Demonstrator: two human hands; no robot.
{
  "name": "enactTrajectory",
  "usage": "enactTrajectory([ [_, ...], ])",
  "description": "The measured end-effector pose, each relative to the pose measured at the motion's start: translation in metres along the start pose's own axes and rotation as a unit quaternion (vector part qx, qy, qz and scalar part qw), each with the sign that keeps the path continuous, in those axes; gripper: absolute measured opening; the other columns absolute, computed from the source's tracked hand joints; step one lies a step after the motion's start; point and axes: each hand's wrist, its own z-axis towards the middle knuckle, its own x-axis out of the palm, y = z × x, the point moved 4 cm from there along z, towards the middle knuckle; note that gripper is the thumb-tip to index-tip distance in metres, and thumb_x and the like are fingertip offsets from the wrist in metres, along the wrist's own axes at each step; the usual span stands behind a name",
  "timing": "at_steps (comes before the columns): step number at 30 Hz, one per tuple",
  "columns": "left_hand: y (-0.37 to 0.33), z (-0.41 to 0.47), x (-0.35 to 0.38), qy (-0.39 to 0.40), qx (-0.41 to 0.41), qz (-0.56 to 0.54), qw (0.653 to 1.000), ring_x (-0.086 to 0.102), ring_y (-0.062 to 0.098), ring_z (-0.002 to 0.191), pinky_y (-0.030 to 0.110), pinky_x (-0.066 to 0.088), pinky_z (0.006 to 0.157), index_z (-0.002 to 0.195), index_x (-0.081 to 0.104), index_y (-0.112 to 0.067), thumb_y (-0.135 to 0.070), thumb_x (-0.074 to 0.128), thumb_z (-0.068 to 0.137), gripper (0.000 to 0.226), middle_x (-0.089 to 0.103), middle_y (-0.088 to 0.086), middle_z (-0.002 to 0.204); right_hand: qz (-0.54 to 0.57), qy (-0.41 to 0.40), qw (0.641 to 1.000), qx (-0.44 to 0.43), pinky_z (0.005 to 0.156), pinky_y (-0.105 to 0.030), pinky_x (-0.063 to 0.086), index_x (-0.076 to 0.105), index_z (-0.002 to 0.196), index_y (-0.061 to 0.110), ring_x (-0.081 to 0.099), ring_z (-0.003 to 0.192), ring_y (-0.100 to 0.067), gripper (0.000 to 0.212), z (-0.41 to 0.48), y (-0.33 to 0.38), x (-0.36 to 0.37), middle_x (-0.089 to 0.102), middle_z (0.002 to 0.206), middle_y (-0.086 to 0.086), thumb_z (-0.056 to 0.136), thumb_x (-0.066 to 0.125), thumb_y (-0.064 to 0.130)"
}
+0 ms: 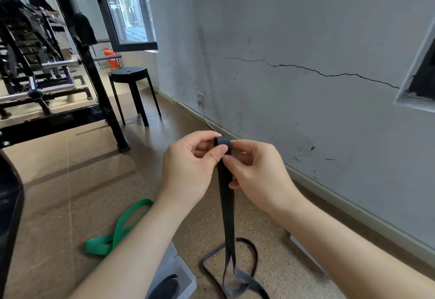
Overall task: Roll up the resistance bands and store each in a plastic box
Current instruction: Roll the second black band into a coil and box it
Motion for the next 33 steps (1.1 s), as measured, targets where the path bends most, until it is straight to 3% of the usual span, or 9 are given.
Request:
enactTrajectory([
  [2, 0.000, 0.001, 0.000, -0.003, 0.007, 0.009, 1.000, 0.066, 0.005, 0.072, 0.021, 0.055, 0.067, 0.088, 0.068, -0.034, -0.008, 0.073, 0.080, 0.028, 0.070, -0.007, 0.076, 0.070, 0.022, 0.996, 0.058, 0.059, -0.025, 0.058, 0.068, 0.109, 0.017, 0.071, 0.073, -0.010, 0.019, 0.002, 0.000, -0.002, 0.073, 0.091, -0.002, 0.094, 0.059, 0.009],
  [5, 0.000, 0.000, 0.002, -0.001, 0.010, 0.012, 1.000, 0.066, 0.007, 0.071, 0.025, 0.056, 0.068, 0.085, 0.068, -0.030, -0.001, 0.070, 0.080, 0.030, 0.068, -0.004, 0.074, 0.135, 0.056, 0.983, 0.109, 0.063, -0.032, 0.059, 0.068, 0.106, 0.016, 0.066, 0.062, -0.014, 0.014, 0.005, 0.000, -0.006, 0.068, 0.083, -0.004, 0.094, 0.061, 0.014],
  [12, -0.005, -0.002, 0.004, -0.005, 0.052, 0.025, 0.998, 0.062, 0.004, 0.069, 0.018, 0.052, 0.064, 0.078, 0.062, -0.025, 0.004, 0.069, 0.081, 0.030, 0.064, -0.011, 0.074, 0.148, 0.086, 0.983, 0.068, 0.058, -0.036, 0.059, 0.068, 0.107, 0.019, 0.063, 0.062, -0.027, 0.020, 0.003, 0.008, -0.013, 0.063, 0.077, -0.022, 0.088, 0.069, 0.024],
  [15, -0.006, -0.003, 0.005, -0.001, 0.078, 0.045, 0.996, 0.063, 0.006, 0.070, 0.028, 0.055, 0.064, 0.076, 0.060, -0.024, 0.005, 0.066, 0.082, 0.030, 0.063, -0.014, 0.072, 0.142, 0.084, 0.984, 0.062, 0.053, -0.032, 0.057, 0.068, 0.100, 0.016, 0.064, 0.067, -0.034, 0.017, 0.003, 0.008, -0.014, 0.064, 0.090, -0.032, 0.089, 0.067, 0.028],
  [19, -0.008, -0.007, 0.009, -0.007, 0.112, 0.072, 0.991, 0.063, 0.012, 0.070, 0.043, 0.055, 0.064, 0.079, 0.059, -0.024, -0.009, 0.061, 0.079, 0.015, 0.062, -0.008, 0.072, 0.151, 0.084, 0.983, 0.063, 0.051, -0.030, 0.054, 0.065, 0.095, 0.009, 0.065, 0.059, -0.026, 0.014, 0.005, 0.007, -0.017, 0.067, 0.081, -0.026, 0.089, 0.067, 0.022],
  [22, -0.010, -0.008, 0.007, -0.014, 0.131, 0.090, 0.987, 0.063, 0.012, 0.071, 0.038, 0.054, 0.063, 0.079, 0.062, -0.025, -0.007, 0.064, 0.077, 0.018, 0.064, -0.008, 0.074, 0.147, 0.077, 0.985, 0.057, 0.055, -0.032, 0.056, 0.064, 0.093, 0.008, 0.064, 0.056, -0.018, 0.006, 0.006, 0.003, -0.018, 0.066, 0.071, -0.013, 0.090, 0.066, 0.013],
  [26, -0.009, -0.008, 0.005, 0.037, 0.040, 0.055, 0.997, 0.068, 0.001, 0.076, 0.016, 0.054, 0.069, 0.078, 0.071, -0.029, 0.007, 0.068, 0.078, 0.037, 0.072, -0.013, 0.079, 0.123, 0.052, 0.990, 0.051, 0.057, -0.030, 0.059, 0.063, 0.087, 0.009, 0.068, 0.069, -0.025, 0.011, 0.007, 0.001, -0.021, 0.065, 0.079, -0.020, 0.086, 0.068, 0.000],
  [30, -0.010, -0.006, 0.005, 0.114, -0.055, -0.073, 0.989, 0.071, 0.008, 0.083, 0.015, 0.053, 0.072, 0.090, 0.075, -0.020, 0.003, 0.073, 0.076, 0.027, 0.076, -0.005, 0.085, 0.091, 0.031, 0.995, 0.033, 0.051, -0.028, 0.057, 0.065, 0.089, 0.009, 0.067, 0.063, -0.026, 0.008, 0.009, 0.001, -0.026, 0.067, 0.073, -0.015, 0.087, 0.067, 0.001],
  [33, -0.008, -0.005, 0.002, 0.076, -0.098, -0.106, 0.987, 0.071, 0.010, 0.078, 0.017, 0.053, 0.067, 0.083, 0.075, -0.017, -0.001, 0.078, 0.071, 0.021, 0.076, 0.000, 0.079, 0.076, 0.039, 0.996, 0.009, 0.051, -0.029, 0.057, 0.065, 0.087, 0.011, 0.065, 0.061, -0.023, 0.011, 0.009, 0.003, -0.025, 0.063, 0.068, -0.008, 0.086, 0.068, 0.001],
])
